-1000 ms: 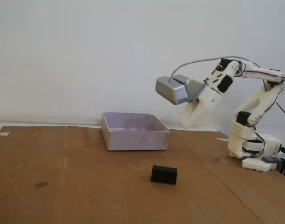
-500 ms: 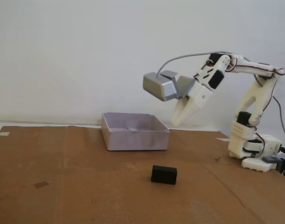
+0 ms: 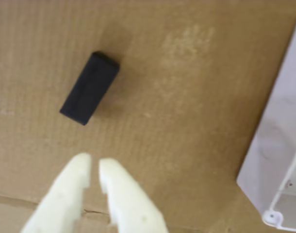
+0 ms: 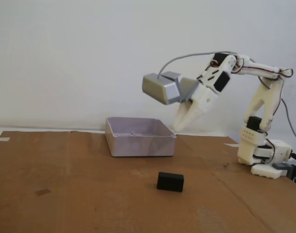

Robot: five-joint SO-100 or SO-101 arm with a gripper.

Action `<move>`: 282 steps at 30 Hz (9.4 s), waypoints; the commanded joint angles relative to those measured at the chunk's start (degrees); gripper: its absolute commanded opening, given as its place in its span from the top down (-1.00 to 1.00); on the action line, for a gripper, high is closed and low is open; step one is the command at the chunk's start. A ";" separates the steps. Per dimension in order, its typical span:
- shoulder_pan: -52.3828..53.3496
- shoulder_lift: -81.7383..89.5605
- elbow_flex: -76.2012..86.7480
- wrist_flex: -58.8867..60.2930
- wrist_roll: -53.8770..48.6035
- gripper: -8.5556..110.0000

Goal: Grasp a block and put it in the box.

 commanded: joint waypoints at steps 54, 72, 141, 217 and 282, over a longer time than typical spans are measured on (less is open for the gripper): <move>-4.04 -20.13 -16.79 -1.93 16.44 0.49; -5.63 -22.06 -16.96 -2.72 22.59 0.41; -10.11 -29.09 -16.35 -2.29 39.20 0.11; -5.63 -34.28 -10.72 -7.91 36.47 0.12; -5.89 -31.20 -21.53 -7.56 36.47 0.85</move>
